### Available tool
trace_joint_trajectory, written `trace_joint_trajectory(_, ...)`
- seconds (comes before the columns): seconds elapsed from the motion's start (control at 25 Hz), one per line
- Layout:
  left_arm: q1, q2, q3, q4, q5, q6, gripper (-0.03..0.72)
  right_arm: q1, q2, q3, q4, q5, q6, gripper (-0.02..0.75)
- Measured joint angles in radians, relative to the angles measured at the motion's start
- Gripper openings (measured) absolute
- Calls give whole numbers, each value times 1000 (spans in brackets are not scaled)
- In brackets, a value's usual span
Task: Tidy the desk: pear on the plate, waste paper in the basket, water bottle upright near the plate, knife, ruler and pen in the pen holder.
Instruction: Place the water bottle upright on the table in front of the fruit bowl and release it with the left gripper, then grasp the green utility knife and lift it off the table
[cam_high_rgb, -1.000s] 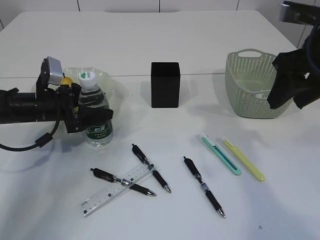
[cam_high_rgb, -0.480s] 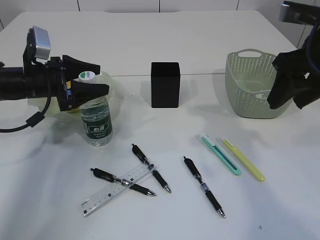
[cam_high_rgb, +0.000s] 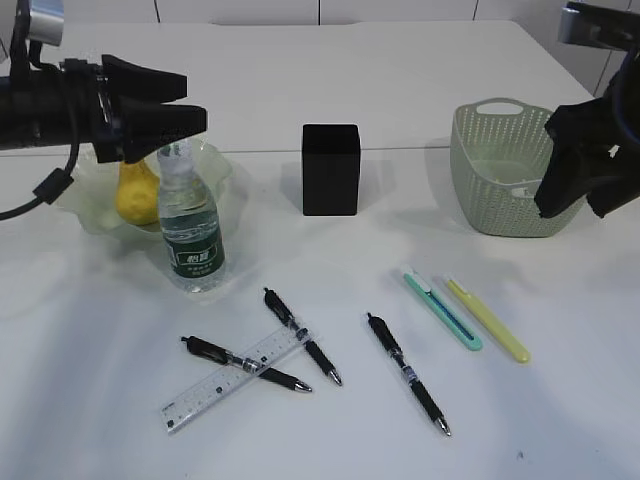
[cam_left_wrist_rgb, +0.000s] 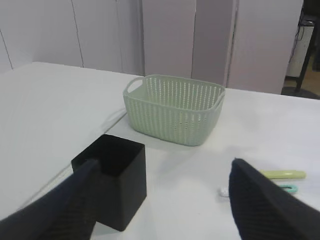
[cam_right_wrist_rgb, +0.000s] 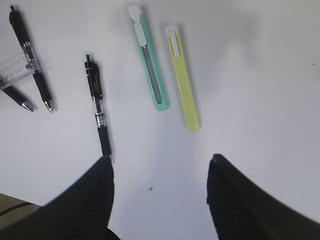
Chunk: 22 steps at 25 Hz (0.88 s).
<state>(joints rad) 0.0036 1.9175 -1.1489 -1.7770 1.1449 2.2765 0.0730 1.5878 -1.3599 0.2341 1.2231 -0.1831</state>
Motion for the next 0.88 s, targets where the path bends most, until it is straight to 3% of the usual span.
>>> trace_joint_trajectory(0.24, 0, -109, 0, 176, -116, -210, 563, 0, 0, 0, 0, -2, 0, 438)
trace_joint_trajectory(0.36, 0, -166, 0, 269, -216, -384, 563, 0, 0, 0, 0, -4, 0, 438)
trace_joint_trajectory(0.88, 0, -369, 2, 835, -349, -999, 532, 0, 0, 0, 0, -8, 0, 438)
